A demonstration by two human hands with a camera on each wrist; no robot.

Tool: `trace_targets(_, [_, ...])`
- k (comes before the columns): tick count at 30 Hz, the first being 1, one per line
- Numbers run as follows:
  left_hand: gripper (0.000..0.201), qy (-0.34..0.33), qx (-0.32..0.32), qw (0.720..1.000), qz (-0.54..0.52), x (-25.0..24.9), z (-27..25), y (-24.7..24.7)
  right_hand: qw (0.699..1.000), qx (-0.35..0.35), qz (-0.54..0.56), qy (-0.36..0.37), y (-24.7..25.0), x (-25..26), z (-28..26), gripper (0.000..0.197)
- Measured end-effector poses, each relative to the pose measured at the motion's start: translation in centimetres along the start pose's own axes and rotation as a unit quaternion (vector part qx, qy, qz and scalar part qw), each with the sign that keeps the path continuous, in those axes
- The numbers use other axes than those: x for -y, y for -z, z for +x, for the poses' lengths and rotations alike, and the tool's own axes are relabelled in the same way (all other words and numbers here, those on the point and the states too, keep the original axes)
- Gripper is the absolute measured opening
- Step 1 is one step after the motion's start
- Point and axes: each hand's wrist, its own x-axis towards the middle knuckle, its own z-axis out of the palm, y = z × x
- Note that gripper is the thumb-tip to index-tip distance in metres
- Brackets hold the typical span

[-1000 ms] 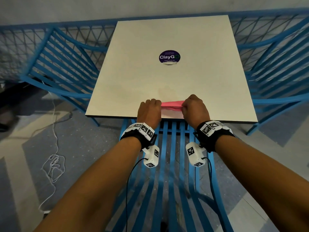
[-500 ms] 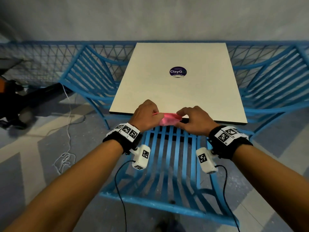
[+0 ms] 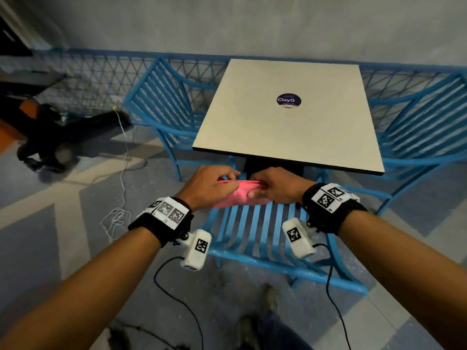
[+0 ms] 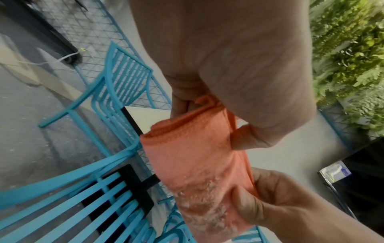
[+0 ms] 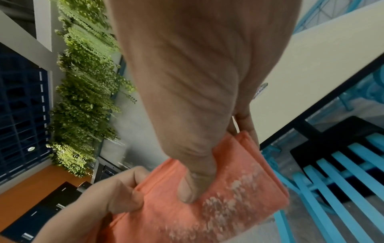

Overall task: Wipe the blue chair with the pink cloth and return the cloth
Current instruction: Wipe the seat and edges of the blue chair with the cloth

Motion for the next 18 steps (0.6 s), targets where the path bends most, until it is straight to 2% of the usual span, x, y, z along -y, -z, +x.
trace_targets(2, [0.015, 0.029, -0.004, 1.000, -0.010, 1.4, -2.0, 0.4, 1.000, 0.022, 0.001, 0.011, -1.1, 1.1, 0.1, 0.041])
trace_targets(6, [0.015, 0.083, -0.008, 0.995, -0.060, 4.0, -5.3, 0.8, 0.997, 0.073, 0.021, 0.025, -2.9, 3.0, 0.8, 0.028])
trace_targets(8, [0.018, 0.126, 0.016, 0.986, -0.104, 5.1, -6.6, 0.9, 0.996, 0.085, 0.000, 0.034, -3.9, 4.0, 1.6, 0.028])
trace_targets(10, [0.009, 0.163, 0.066, 0.970, -0.166, 6.1, -7.8, 1.0, 0.994, 0.097, -0.015, 0.041, -4.9, 5.1, 2.6, 0.029])
trace_targets(11, [0.023, 0.169, 0.086, 0.966, -0.177, 6.7, -8.3, 0.9, 0.994, 0.103, -0.021, 0.042, -5.5, 5.5, 3.2, 0.027])
trace_targets(13, [0.041, 0.162, 0.105, 0.973, -0.130, 7.7, -8.8, 0.5, 0.993, 0.104, -0.032, 0.042, -6.8, 6.1, 4.7, 0.018])
trace_targets(15, [0.041, 0.132, 0.117, 0.984, -0.034, 8.3, -8.9, 0.2, 0.994, 0.095, -0.042, 0.039, -8.0, 6.5, 6.0, 0.013])
trace_targets(18, [0.036, 0.133, 0.115, 0.984, 0.000, 10.0, -9.1, 0.5, 0.993, 0.089, -0.063, 0.042, -9.3, 7.3, 7.6, 0.014])
